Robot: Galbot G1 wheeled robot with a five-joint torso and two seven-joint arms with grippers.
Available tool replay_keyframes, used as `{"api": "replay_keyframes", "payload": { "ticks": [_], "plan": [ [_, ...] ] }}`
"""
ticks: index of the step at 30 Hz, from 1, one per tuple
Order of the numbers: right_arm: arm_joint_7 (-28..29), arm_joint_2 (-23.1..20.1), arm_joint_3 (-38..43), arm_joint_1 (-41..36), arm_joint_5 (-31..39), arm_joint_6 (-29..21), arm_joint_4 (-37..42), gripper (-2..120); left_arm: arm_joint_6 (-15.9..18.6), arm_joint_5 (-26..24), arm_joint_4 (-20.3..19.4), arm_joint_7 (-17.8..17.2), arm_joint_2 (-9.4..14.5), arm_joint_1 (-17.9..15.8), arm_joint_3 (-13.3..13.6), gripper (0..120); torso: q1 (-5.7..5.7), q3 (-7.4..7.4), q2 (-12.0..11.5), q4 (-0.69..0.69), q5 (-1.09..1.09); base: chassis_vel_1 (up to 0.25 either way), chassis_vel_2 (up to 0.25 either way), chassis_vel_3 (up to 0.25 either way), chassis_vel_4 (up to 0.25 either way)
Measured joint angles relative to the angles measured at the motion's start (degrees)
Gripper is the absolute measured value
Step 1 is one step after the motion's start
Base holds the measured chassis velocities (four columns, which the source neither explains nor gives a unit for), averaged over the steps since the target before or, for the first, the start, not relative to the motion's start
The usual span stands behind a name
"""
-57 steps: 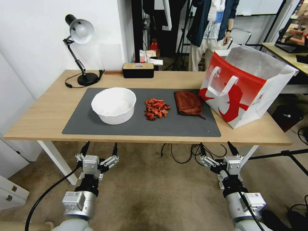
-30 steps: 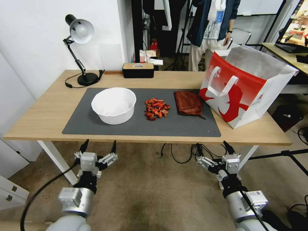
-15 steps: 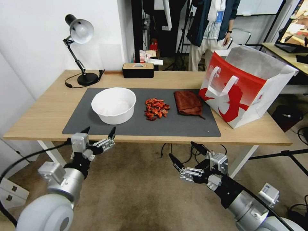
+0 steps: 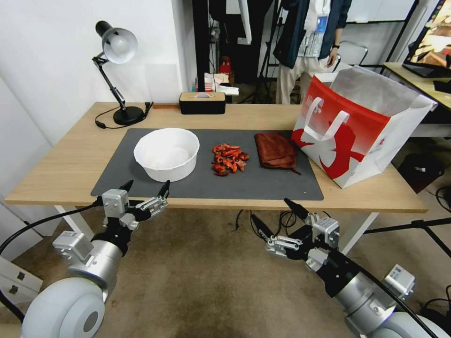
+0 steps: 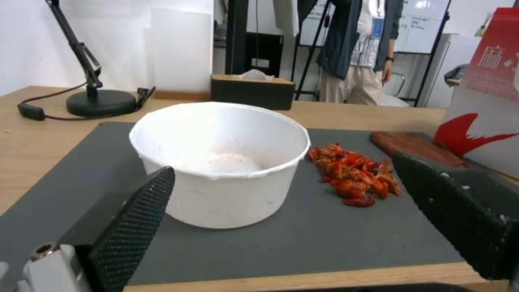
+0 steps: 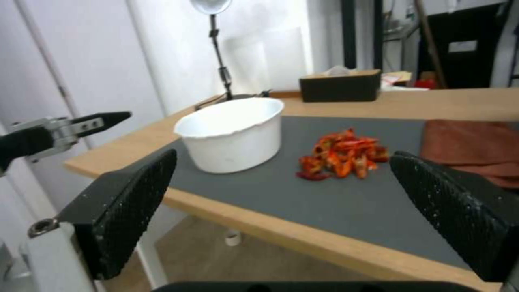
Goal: Sweep shrimp from table into container with towel, then put container into takeout bag.
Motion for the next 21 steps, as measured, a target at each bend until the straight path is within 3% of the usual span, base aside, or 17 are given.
{"api": "replay_keyframes", "payload": {
  "ticks": [7, 12, 15, 17, 18, 19, 21],
  "plan": [
    [2.3, -0.8, 0.6, 0.6, 0.6, 0.5, -0.1, 100, 0.0, 0.7, 0.0, 0.4, 0.2, 0.2, -0.5, 100, 0.0, 0.0, 0.0, 0.0, 0.0, 0.0, 0.0, 0.0, 0.0],
    [2.9, -0.9, 0.5, 0.9, 0.7, 0.6, -0.3, 100, -1.2, 1.8, 1.0, 2.5, 1.5, -0.6, -1.6, 100, 0.0, 0.0, 0.0, 0.01, 0.0, 0.0, 0.0, 0.0, 0.0],
    [3.0, -1.0, 0.5, 0.9, 0.7, 0.6, -0.4, 100, -1.9, 1.8, 2.2, 4.4, 3.6, -2.1, -2.2, 100, 0.0, 0.0, 0.0, 0.0, -0.01, 0.0, 0.0, 0.0, 0.0],
    [3.0, -1.1, 0.5, 0.7, 0.7, 0.6, -0.4, 100, -1.9, 1.9, 3.6, 6.4, 6.3, -4.6, -2.9, 100, 0.0, 0.0, 0.0, 0.01, -0.01, 0.0, 0.0, 0.0, 0.0],
    [3.1, -1.2, 0.6, 0.6, 0.7, 0.6, -0.4, 100, -1.9, 1.9, 4.9, 8.7, 9.7, -7.5, -3.4, 100, 0.0, 0.0, 0.0, -0.01, -0.02, 0.0, 0.0, 0.0, 0.0],
    [3.1, -1.2, 0.6, 0.6, 0.7, 0.6, -0.4, 100, -1.9, 1.9, 4.9, 8.7, 9.7, -7.5, -3.4, 100, 0.0, 0.0, 0.0, -0.01, -0.02, 0.0, 0.0, 0.0, 0.0],
    [3.2, -1.3, 0.8, 0.4, 0.7, 0.6, -0.3, 100, -1.8, 1.8, 6.5, 10.8, 13.7, -10.4, -3.7, 100, 0.0, 0.01, 0.0, -0.02, -0.01, 0.0, 0.0, 0.0, 0.0]
  ]
}}
